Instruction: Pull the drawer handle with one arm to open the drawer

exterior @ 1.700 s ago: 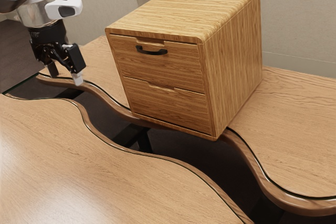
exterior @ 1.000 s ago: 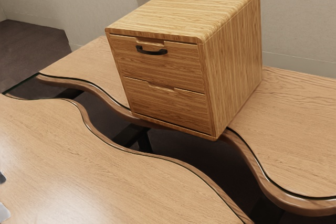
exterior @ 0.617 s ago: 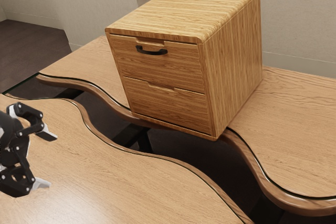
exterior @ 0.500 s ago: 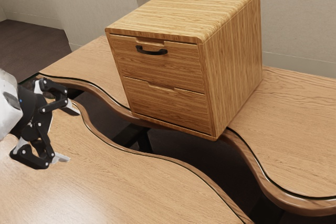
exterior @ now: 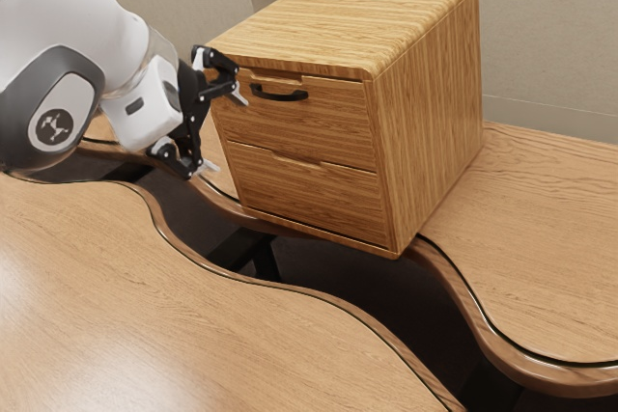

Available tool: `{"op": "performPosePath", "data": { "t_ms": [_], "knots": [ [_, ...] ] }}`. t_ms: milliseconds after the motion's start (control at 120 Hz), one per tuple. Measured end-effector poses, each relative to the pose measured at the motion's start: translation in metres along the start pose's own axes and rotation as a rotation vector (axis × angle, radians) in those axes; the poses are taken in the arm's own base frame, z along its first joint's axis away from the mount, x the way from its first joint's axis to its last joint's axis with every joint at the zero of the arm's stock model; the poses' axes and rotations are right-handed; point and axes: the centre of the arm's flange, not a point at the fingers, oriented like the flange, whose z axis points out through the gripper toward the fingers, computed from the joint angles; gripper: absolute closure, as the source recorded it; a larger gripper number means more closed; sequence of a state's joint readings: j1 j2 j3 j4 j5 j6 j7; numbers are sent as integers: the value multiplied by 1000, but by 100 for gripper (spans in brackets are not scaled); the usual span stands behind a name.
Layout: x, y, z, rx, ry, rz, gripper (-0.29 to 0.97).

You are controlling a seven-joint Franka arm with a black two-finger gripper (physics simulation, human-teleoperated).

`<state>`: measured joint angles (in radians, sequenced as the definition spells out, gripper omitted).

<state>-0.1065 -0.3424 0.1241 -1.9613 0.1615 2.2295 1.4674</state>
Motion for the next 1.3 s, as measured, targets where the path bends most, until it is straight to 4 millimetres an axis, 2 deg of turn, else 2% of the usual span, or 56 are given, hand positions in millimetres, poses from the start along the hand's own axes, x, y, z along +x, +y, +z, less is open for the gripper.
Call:
{"op": "performPosePath", "data": {
  "t_ms": [283, 367, 617, 925, 1058, 1200, 1300],
  "knots": [
    [3, -11, 19, 22, 4, 96, 0],
    [2, -25, 28, 33, 0, 106, 0],
    [-26, -36, 63, 19, -23, 92, 0],
    [-40, -57, 67, 68, 9, 40, 0],
    [-39, -57, 69, 67, 35, 22, 0],
    [-52, -54, 71, 62, 43, -9, 0],
    [-54, -50, 80, 42, 49, -19, 0]
  ]
}}
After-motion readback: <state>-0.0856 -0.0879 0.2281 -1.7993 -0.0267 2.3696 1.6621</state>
